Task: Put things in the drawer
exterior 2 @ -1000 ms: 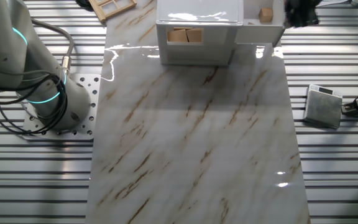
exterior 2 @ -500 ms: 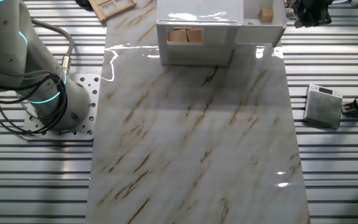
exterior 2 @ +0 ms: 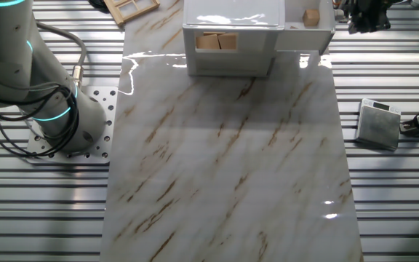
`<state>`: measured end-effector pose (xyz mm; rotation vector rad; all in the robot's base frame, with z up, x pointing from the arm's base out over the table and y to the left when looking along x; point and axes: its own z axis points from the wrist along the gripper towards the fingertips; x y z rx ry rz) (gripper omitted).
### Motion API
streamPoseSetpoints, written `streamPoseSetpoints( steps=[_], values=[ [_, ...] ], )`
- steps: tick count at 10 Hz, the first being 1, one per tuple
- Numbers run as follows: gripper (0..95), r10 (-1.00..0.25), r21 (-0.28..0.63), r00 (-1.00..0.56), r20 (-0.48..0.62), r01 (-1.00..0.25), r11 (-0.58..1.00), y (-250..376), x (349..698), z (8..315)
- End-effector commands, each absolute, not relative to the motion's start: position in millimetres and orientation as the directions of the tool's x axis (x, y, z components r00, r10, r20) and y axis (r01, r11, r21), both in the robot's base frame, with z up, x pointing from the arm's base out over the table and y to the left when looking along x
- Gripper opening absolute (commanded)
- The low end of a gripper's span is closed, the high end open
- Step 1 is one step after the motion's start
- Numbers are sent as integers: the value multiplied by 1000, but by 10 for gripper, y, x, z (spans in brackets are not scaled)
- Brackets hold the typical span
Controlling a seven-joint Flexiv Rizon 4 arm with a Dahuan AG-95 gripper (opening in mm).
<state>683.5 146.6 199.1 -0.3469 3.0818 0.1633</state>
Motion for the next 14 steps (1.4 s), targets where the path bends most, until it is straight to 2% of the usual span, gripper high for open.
streamPoseSetpoints(
  steps=[1, 7, 14],
  values=[
    [0, -213, 100, -976, -49, -217, 971, 1501, 6831, 1962],
    [0, -198, 99, -979, -54, -203, 974, 1642, 6794, 1823],
    [0, -205, 101, -977, -59, -210, 972, 1640, 6462, 1620]
  ],
)
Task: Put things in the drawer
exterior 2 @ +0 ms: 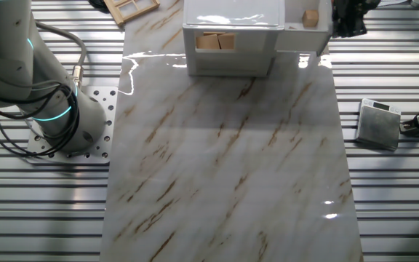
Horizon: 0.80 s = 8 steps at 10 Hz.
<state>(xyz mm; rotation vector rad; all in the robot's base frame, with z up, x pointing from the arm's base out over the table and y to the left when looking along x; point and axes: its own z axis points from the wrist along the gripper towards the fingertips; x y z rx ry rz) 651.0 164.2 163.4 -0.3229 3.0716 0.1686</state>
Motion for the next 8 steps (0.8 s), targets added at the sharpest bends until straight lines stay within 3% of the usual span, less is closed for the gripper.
streamPoseSetpoints(
  steps=[1, 8],
  values=[
    [0, -205, 101, -977, -59, -210, 972, 1643, 6411, 1607],
    [0, -219, 97, -974, -54, -223, 970, 1605, 6351, 1596]
  ],
)
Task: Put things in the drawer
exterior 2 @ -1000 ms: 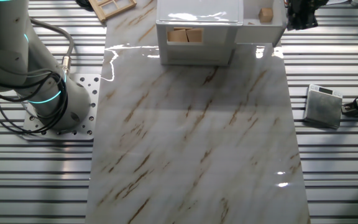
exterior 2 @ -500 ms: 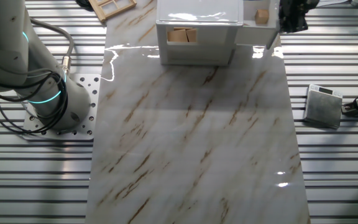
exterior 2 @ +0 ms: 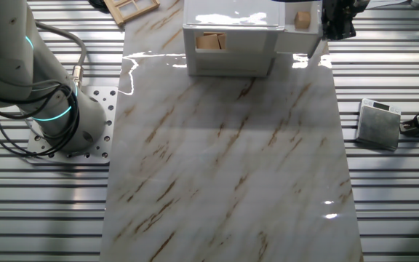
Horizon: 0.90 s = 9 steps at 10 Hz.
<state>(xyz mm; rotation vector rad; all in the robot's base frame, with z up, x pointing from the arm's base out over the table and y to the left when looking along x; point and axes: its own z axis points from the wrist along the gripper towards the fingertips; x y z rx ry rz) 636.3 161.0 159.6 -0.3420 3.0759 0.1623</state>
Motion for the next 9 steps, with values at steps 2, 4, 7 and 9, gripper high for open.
streamPoseSetpoints(
  steps=[2, 4, 7, 9],
  values=[
    [0, -218, 94, -975, -54, -222, 971, 1600, 6342, 1608],
    [0, -227, 90, -972, -54, -231, 969, 1594, 6337, 1613],
    [0, -214, 90, -976, -46, -217, 972, 1594, 6337, 1613],
    [0, -233, 89, -972, -45, -236, 968, 1594, 6337, 1613]
  ],
)
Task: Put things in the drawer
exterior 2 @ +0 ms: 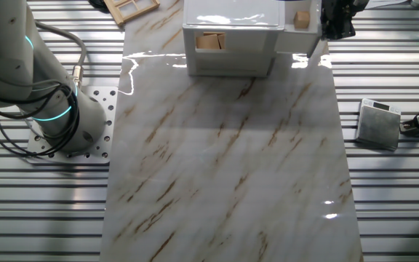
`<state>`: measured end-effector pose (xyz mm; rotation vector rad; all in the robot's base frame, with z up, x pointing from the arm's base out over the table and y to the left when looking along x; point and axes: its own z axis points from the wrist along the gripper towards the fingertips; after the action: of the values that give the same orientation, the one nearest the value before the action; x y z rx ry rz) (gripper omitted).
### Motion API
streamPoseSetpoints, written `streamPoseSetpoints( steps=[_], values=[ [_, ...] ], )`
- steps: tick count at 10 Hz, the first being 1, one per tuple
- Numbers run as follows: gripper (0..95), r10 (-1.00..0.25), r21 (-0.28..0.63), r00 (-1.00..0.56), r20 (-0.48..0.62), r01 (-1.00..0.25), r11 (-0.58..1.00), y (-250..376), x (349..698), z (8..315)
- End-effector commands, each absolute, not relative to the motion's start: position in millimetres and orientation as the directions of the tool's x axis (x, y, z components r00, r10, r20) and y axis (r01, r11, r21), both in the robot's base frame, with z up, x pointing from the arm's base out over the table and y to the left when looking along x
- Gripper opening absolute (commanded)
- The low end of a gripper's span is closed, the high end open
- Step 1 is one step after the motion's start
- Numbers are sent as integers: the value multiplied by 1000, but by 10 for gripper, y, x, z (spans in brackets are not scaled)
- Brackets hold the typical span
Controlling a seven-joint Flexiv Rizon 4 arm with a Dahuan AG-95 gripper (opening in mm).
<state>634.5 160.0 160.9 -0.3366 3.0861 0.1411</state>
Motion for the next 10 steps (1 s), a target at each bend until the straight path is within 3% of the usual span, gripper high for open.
streamPoseSetpoints(
  steps=[1, 10],
  values=[
    [0, -239, 88, -970, -46, -243, 966, 1594, 6337, 1613],
    [0, -278, 90, -960, -39, -281, 956, 1594, 6337, 1613]
  ],
)
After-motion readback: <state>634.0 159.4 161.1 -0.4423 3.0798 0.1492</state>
